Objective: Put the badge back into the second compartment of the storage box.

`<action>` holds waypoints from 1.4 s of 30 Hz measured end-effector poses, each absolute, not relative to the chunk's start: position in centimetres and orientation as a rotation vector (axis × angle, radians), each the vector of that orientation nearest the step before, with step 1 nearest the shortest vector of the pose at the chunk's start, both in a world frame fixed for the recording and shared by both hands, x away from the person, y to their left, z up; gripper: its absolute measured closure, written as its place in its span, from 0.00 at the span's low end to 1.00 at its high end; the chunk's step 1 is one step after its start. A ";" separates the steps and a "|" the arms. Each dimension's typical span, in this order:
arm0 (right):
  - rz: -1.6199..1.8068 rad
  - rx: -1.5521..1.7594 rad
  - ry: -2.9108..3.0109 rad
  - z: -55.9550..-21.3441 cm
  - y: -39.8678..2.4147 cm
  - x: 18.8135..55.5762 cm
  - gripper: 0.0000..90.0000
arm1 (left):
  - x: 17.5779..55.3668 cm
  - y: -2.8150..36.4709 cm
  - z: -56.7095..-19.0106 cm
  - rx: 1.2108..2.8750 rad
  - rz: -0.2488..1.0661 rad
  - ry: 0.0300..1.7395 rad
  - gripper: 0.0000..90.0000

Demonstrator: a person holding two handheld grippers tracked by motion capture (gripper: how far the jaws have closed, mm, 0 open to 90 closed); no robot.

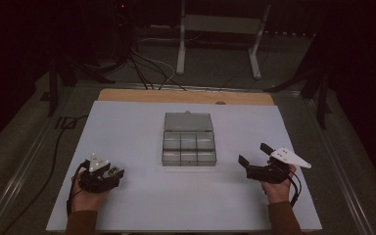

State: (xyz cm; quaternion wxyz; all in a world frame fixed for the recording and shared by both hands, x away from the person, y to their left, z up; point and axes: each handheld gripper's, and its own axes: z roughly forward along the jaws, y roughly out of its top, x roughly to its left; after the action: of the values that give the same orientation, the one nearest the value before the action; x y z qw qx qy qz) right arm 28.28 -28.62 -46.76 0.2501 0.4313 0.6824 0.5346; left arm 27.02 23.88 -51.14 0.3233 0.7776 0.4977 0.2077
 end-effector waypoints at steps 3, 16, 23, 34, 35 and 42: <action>1.457 1.175 1.857 -46.8 -28.6 28.3 0.00 | 27.1 23.9 -51.5 2.077 0.545 1.318 0.53; 1.454 1.174 1.854 -46.8 -28.7 28.3 0.00 | 27.1 24.6 -51.0 2.018 0.540 1.345 0.77; 1.452 1.170 1.857 -46.8 -28.6 28.3 0.00 | 26.8 25.3 -50.2 1.953 0.565 1.354 0.95; 1.449 1.165 1.860 -46.8 -28.5 28.3 0.00 | 27.0 25.5 -50.5 1.955 0.558 1.371 0.99; 1.448 1.164 1.860 -46.8 -28.5 28.3 0.00 | 27.0 25.5 -50.5 1.954 0.559 1.373 0.99; 1.450 1.165 1.861 -46.8 -28.5 28.3 0.00 | 27.0 25.4 -50.5 1.946 0.559 1.380 1.00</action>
State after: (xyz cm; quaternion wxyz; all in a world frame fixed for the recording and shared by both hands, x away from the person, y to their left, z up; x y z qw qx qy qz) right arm 28.29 -28.52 -46.83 0.2528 0.4283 0.6843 0.5332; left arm 27.02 25.35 -50.46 0.3389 0.7472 0.5299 0.2148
